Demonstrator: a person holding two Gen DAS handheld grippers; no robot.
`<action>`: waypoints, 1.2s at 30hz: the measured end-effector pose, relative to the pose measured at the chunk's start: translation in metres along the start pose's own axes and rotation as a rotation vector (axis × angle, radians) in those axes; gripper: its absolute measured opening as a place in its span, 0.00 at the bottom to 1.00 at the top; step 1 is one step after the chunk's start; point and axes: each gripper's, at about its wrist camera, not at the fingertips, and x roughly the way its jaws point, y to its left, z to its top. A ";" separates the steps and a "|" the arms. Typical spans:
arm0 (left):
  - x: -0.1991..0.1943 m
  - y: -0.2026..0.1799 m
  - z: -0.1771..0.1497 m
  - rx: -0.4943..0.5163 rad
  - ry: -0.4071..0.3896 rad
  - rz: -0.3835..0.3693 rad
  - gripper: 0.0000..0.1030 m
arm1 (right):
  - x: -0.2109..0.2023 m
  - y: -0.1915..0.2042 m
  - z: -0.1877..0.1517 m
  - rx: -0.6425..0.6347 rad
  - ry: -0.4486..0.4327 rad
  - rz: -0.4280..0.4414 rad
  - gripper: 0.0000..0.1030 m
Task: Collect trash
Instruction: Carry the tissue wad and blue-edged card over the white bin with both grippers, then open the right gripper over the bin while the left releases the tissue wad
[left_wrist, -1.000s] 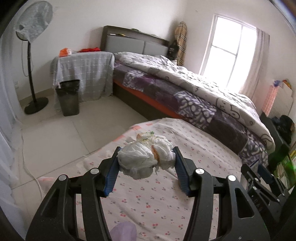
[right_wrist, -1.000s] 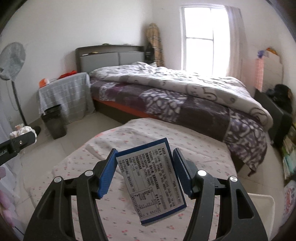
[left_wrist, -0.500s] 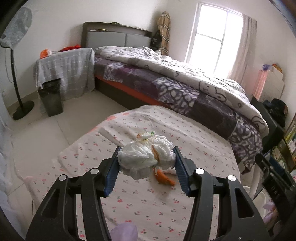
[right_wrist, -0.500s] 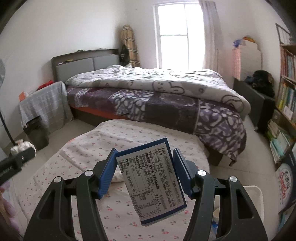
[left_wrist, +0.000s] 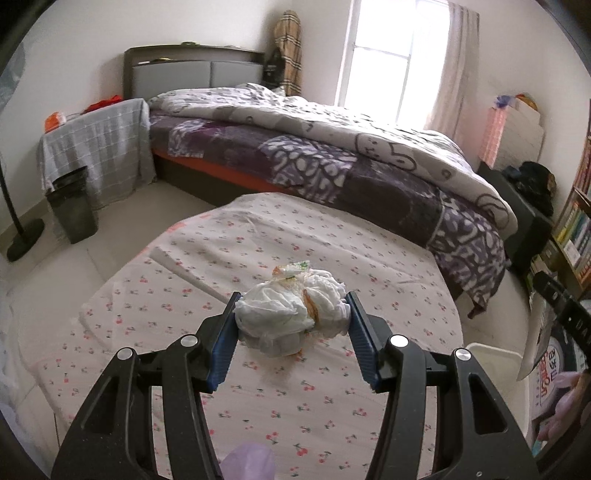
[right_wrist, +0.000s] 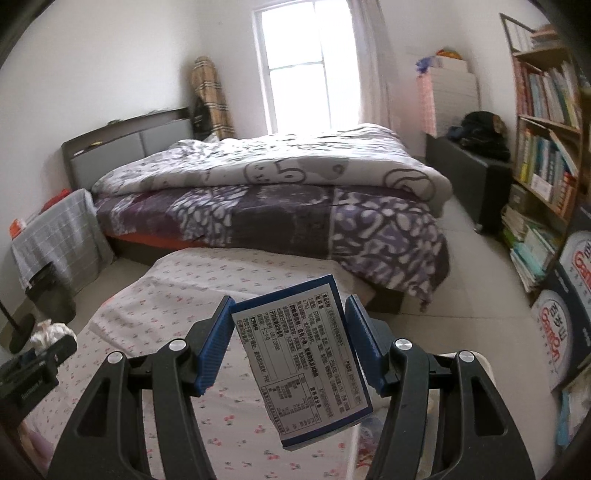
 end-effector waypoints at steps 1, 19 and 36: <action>0.001 -0.005 -0.001 0.008 0.003 -0.006 0.51 | -0.001 -0.007 0.001 0.010 0.000 -0.013 0.59; 0.013 -0.101 -0.025 0.121 0.047 -0.134 0.51 | -0.004 -0.126 0.008 0.204 0.053 -0.222 0.60; 0.024 -0.216 -0.061 0.241 0.151 -0.312 0.51 | -0.033 -0.197 0.009 0.376 -0.011 -0.301 0.85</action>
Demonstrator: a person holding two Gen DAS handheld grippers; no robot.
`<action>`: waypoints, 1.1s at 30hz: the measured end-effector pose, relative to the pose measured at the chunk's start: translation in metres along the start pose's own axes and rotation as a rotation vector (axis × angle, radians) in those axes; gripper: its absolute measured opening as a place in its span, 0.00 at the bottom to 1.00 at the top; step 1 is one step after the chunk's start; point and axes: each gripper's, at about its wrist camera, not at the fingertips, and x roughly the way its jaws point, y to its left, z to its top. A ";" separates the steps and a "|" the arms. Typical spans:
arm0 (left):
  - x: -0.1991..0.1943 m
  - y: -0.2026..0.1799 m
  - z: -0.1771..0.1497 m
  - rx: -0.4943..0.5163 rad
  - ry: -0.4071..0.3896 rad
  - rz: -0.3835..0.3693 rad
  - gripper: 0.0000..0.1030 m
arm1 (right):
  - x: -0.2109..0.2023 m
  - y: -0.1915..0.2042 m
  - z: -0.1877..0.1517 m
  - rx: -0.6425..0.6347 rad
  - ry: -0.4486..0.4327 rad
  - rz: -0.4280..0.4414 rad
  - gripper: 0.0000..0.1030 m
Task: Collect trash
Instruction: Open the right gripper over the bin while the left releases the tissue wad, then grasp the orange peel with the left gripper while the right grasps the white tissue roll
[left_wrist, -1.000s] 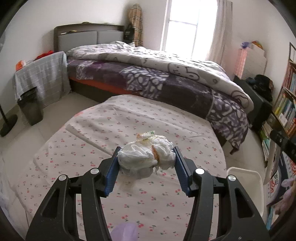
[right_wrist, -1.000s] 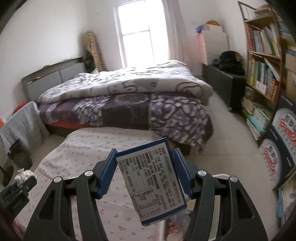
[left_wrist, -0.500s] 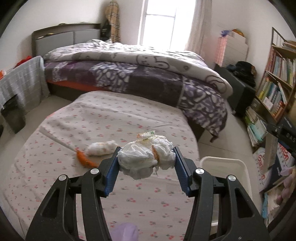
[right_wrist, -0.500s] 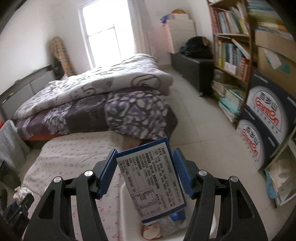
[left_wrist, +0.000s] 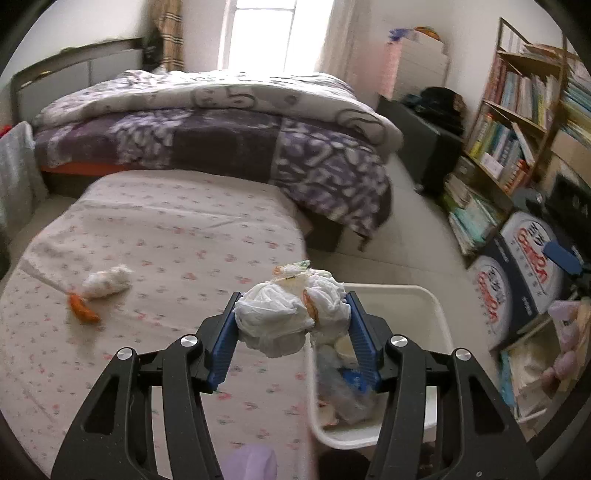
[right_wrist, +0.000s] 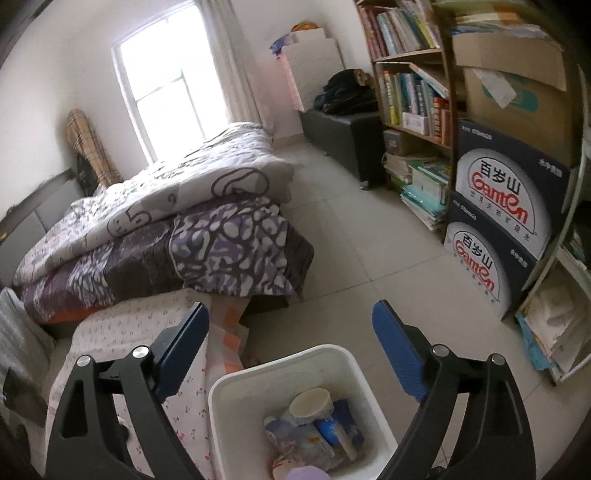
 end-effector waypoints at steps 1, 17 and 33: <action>0.002 -0.007 -0.001 0.014 0.006 -0.009 0.51 | -0.001 -0.003 0.002 0.013 -0.004 0.000 0.85; 0.036 0.019 -0.001 -0.019 0.120 0.054 0.82 | 0.010 0.016 -0.004 0.018 0.068 0.073 0.87; 0.081 0.259 -0.010 -0.515 0.288 0.464 0.78 | 0.038 0.112 -0.040 -0.133 0.187 0.150 0.88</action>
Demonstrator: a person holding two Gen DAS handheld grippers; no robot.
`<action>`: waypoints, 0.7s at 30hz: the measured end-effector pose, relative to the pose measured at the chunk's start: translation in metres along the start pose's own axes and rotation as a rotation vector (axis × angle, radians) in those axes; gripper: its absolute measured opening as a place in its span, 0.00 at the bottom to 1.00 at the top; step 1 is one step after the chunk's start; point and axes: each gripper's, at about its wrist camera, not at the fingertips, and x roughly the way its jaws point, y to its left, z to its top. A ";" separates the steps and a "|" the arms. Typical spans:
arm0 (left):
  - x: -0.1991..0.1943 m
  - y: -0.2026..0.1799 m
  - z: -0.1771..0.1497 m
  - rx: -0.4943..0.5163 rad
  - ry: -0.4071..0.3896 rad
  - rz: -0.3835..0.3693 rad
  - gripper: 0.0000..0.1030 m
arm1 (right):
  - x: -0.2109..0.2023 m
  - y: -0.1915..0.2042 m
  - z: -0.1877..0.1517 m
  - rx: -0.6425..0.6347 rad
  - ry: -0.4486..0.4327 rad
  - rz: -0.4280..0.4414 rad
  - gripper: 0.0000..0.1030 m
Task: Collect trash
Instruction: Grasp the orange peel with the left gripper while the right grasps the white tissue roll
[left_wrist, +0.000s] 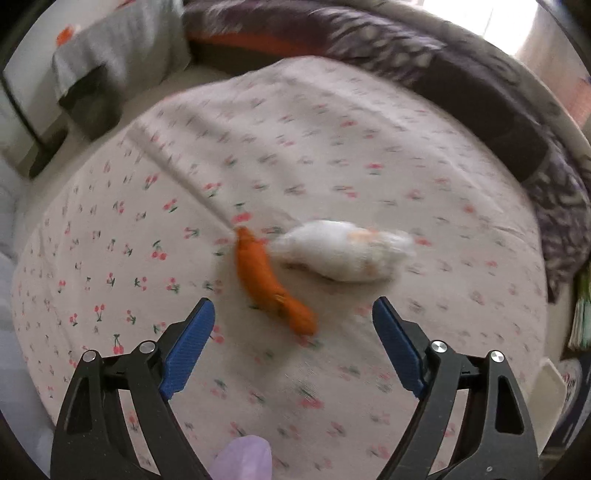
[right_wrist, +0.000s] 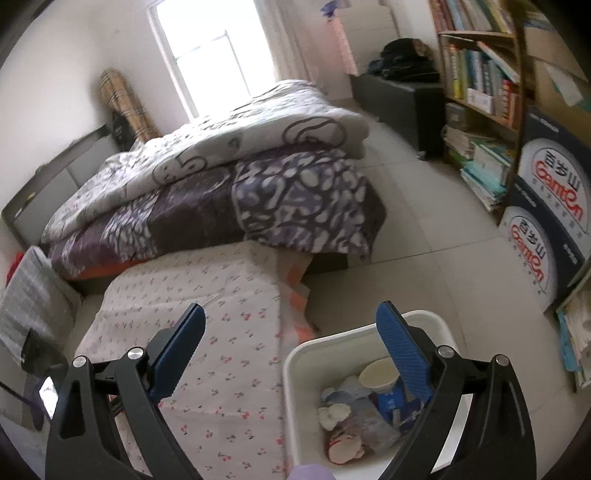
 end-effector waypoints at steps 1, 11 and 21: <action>0.004 0.005 0.004 -0.010 -0.001 -0.009 0.77 | 0.004 0.008 -0.002 -0.012 0.009 0.005 0.88; 0.016 0.019 0.009 0.140 0.041 -0.137 0.29 | 0.041 0.091 -0.036 -0.271 0.092 0.057 0.88; -0.045 0.092 0.006 0.105 -0.018 -0.154 0.19 | 0.080 0.189 -0.103 -0.638 0.196 0.122 0.88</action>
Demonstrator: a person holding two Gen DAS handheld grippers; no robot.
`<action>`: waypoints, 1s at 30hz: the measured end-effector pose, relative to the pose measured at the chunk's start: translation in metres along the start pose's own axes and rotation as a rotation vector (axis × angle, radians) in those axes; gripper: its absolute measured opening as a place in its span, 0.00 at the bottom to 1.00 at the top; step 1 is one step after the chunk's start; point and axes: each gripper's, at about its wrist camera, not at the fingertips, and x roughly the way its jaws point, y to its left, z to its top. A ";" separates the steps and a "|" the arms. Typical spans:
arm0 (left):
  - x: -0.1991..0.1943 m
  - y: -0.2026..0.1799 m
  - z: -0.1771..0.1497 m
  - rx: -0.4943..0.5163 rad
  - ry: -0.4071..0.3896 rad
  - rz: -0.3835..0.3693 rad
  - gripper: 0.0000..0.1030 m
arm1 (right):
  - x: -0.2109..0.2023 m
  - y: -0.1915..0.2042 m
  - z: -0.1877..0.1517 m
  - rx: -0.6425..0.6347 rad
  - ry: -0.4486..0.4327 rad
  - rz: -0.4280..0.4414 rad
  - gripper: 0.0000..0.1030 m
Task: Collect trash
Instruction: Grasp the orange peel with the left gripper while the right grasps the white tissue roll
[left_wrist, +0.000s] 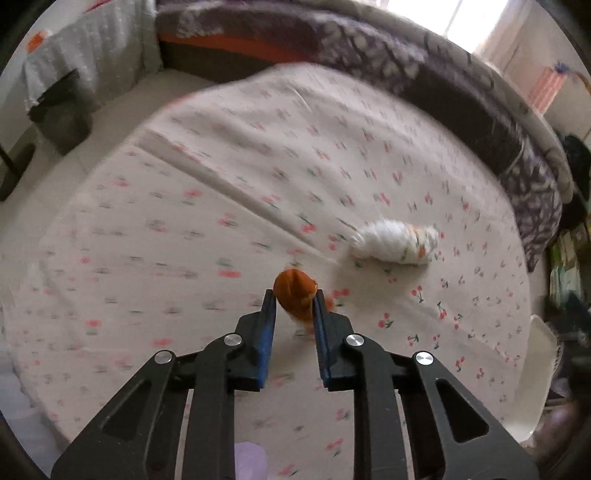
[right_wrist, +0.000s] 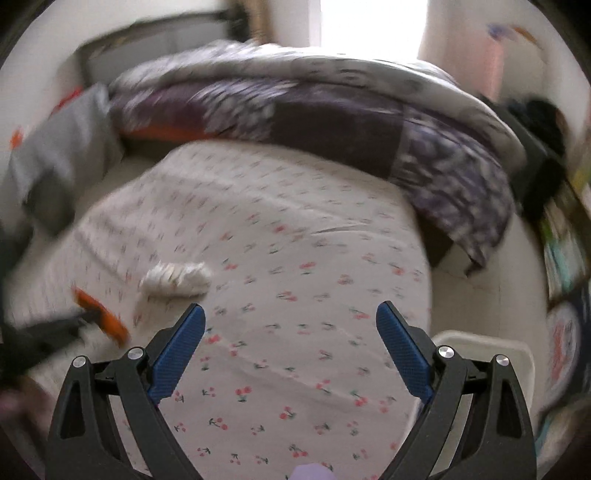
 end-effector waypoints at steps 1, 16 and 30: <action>-0.014 0.010 0.001 -0.018 -0.025 -0.003 0.19 | 0.006 0.011 0.001 -0.059 0.005 0.003 0.88; -0.115 0.065 0.000 -0.105 -0.198 -0.041 0.19 | 0.105 0.127 0.029 -0.652 0.130 0.089 0.72; -0.021 0.103 0.015 0.025 0.042 0.104 0.71 | 0.074 0.098 0.023 -0.219 0.106 0.185 0.44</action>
